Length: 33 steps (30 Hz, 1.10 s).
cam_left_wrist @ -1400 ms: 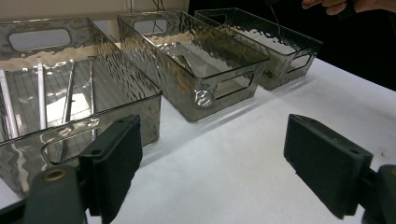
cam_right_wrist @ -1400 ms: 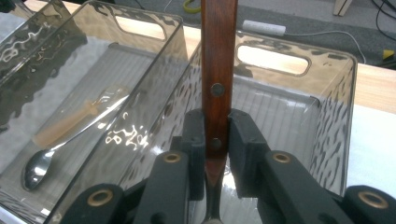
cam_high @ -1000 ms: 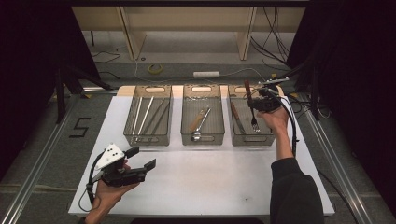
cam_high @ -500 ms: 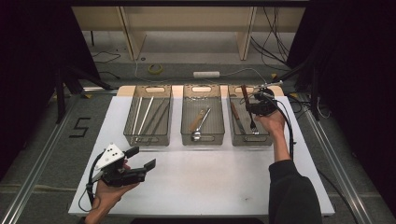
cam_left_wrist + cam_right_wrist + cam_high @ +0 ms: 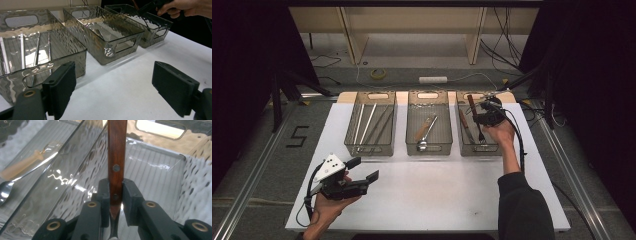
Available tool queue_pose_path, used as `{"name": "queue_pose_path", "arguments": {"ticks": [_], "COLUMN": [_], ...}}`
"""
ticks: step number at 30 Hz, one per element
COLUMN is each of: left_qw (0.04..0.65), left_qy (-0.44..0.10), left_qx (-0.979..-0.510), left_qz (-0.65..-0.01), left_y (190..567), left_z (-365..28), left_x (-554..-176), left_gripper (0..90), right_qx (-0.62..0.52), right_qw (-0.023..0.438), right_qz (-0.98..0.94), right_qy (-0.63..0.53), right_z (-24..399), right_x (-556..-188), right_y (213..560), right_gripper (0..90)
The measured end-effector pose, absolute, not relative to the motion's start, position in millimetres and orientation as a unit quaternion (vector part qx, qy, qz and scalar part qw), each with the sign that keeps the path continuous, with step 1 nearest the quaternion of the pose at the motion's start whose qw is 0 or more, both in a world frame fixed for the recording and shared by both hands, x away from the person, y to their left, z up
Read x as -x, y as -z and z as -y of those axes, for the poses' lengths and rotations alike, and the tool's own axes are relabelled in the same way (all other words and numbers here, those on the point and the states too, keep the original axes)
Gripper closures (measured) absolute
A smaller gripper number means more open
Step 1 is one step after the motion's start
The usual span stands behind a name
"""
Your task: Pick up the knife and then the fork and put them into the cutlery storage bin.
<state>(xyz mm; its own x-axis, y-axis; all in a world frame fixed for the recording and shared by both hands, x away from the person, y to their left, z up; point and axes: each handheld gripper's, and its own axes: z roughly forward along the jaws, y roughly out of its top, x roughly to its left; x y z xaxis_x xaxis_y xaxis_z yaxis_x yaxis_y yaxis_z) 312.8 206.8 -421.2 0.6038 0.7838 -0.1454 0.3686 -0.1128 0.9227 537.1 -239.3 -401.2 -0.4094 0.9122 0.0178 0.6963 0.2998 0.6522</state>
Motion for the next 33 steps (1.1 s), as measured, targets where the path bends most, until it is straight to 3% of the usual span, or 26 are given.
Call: {"name": "queue_pose_path", "arguments": {"ticks": [21, 23, 25, 33], "left_qw": [0.533, 0.533, 0.532, 0.533], "left_qy": [-0.194, -0.194, -0.194, -0.193], "left_qx": [-0.720, -0.720, -0.720, -0.720], "left_qz": [-0.401, -0.400, -0.400, -0.401], "left_y": [421.4, 421.3, 421.3, 421.3], "left_z": [-206.6, -206.4, -206.5, -206.2], "left_x": [-312.9, -312.8, -312.9, -312.8], "left_gripper": [18.9, 18.9, 18.9, 18.9], "right_qx": [-0.518, -0.524, -0.528, -0.529], "right_qw": [0.179, 0.173, 0.160, 0.158], "right_qz": [-0.788, -0.787, -0.789, -0.780], "right_qy": [-0.279, -0.277, -0.272, -0.295], "right_z": [235.8, 236.0, 235.9, 238.8], "right_x": [-539.6, -540.6, -542.2, -538.7], "right_y": [407.5, 408.6, 409.7, 401.9], "right_gripper": [77.6, 75.9, 66.9, 65.3]}}
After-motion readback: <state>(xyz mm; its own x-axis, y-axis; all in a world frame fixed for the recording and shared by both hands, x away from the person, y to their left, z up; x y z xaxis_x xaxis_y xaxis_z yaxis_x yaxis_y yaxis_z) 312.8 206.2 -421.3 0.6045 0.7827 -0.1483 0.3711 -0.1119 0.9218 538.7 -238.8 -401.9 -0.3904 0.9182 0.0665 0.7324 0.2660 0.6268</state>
